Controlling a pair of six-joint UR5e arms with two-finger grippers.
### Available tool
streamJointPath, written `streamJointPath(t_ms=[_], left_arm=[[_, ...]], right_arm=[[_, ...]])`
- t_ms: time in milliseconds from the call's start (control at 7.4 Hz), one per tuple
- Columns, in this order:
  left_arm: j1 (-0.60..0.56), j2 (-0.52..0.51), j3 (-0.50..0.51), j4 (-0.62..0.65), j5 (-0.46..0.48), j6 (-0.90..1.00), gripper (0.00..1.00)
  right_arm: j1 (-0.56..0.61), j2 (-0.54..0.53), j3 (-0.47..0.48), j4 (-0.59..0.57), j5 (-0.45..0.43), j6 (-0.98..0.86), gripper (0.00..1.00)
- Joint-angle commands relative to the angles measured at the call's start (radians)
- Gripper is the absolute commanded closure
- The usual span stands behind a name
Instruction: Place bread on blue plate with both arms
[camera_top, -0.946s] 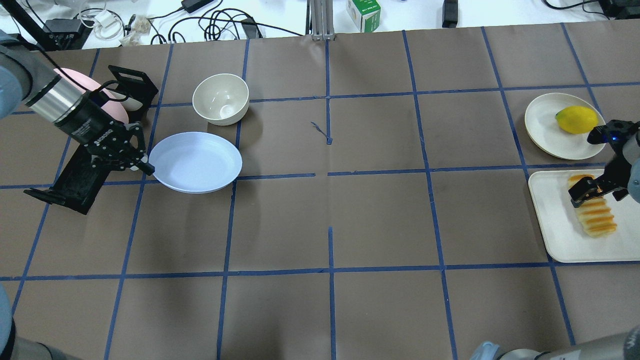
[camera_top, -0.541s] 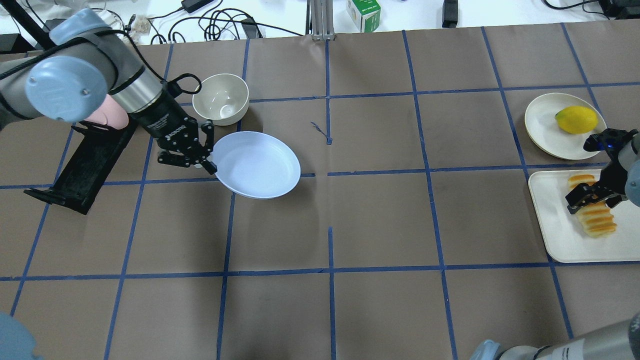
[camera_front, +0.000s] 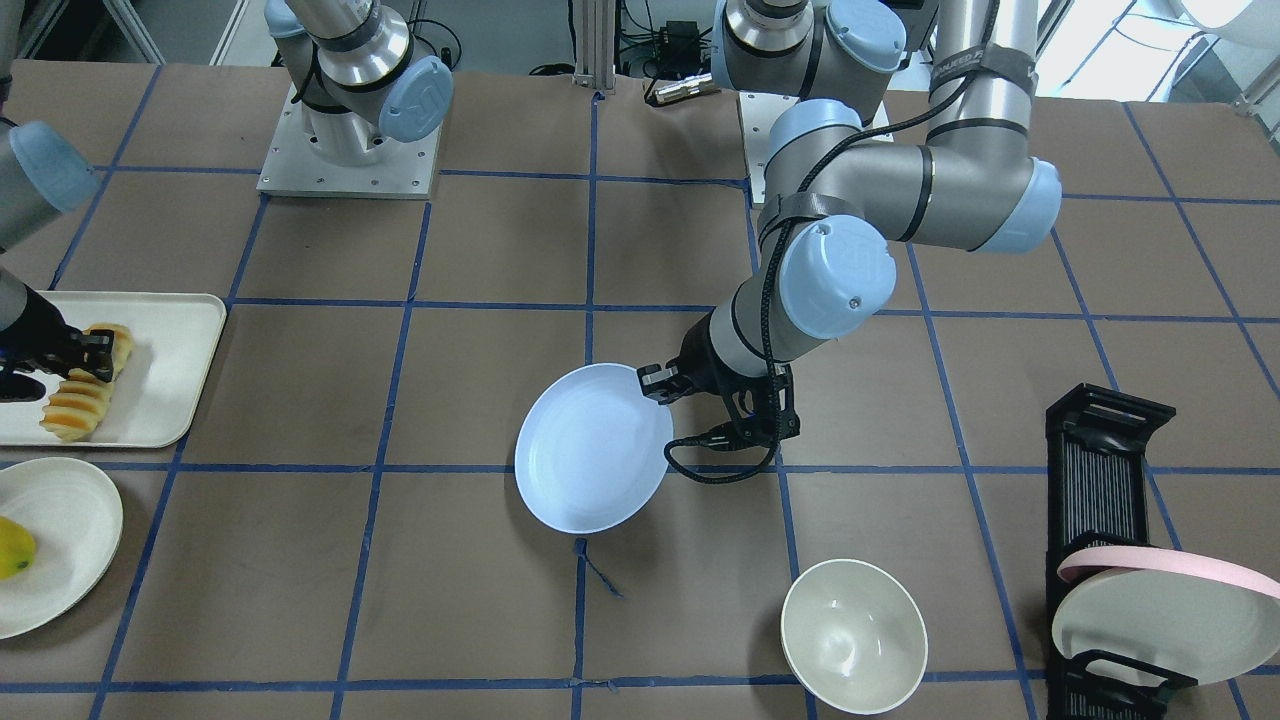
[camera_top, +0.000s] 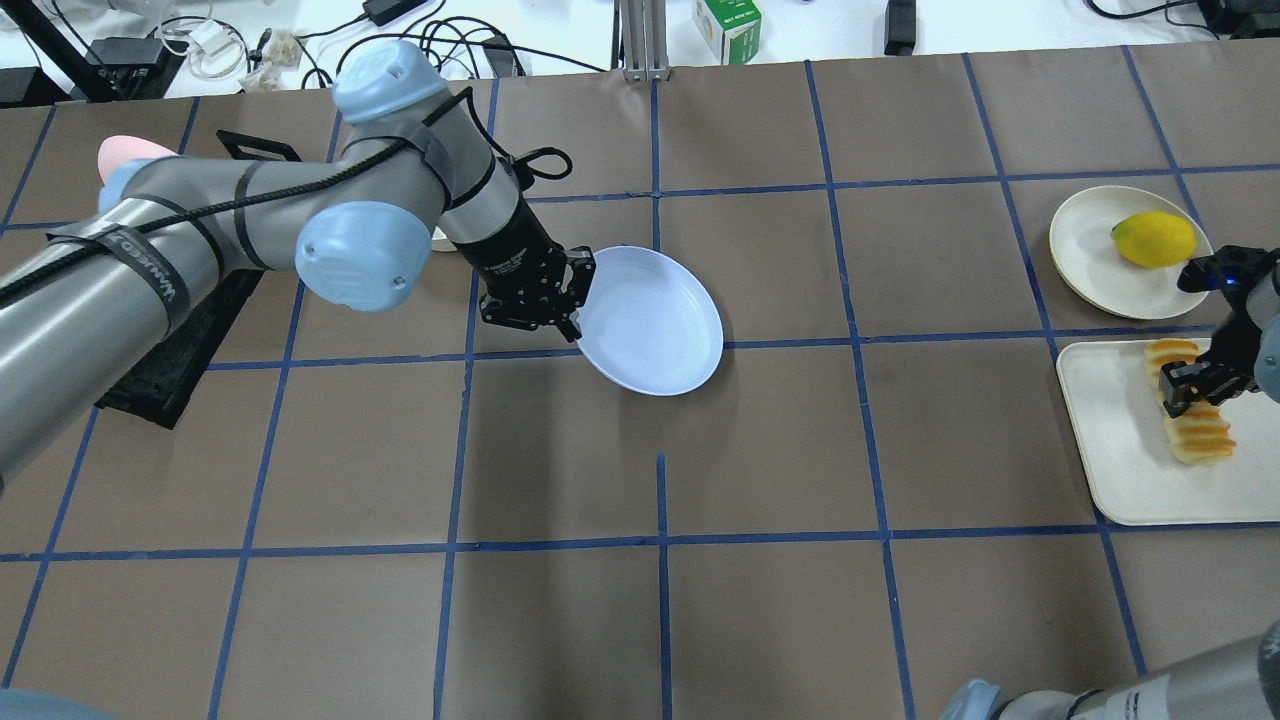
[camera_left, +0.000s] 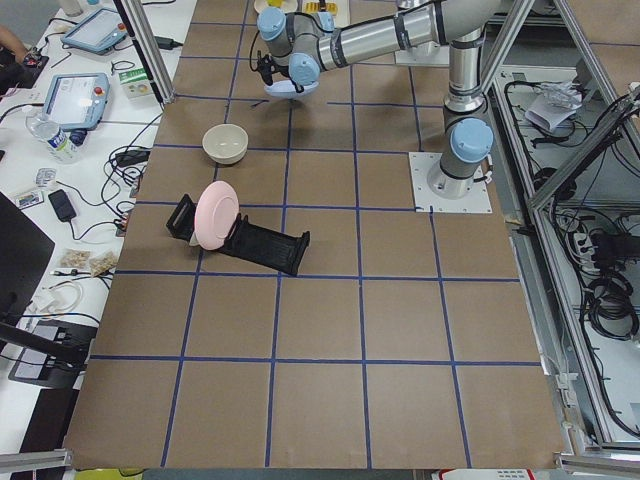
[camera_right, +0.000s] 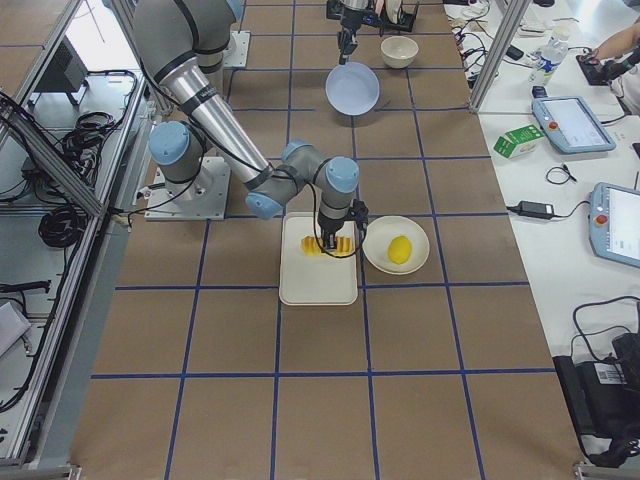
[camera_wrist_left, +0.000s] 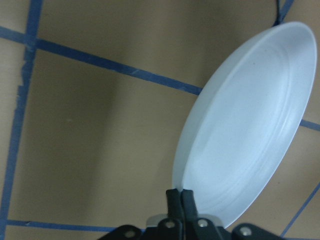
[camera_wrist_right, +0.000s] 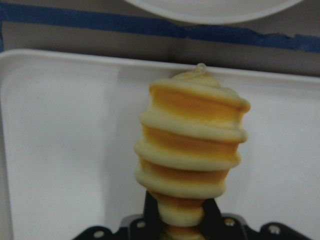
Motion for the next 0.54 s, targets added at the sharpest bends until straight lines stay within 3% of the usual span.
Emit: streamJointPath(t_ms=[0, 135, 270, 405], left_arm=[[-0.005, -0.031, -0.130, 0.203, -0.004, 0.005, 1.00], [0.011, -0.028, -0.131, 0.199, -0.002, 0.019, 0.99], [0.021, -0.022, -0.125, 0.187, 0.010, 0.028, 0.01], [0.026, -0.001, -0.117, 0.175, 0.021, 0.028, 0.00]], right_arm=[[0.021, -0.012, -0.041, 0.020, 0.012, 0.002, 1.00], [0.060, -0.026, -0.054, 0.048, 0.010, 0.002, 1.00], [0.098, -0.058, -0.080, 0.098, 0.009, 0.004, 1.00], [0.147, -0.079, -0.115, 0.173, 0.007, 0.033, 1.00]])
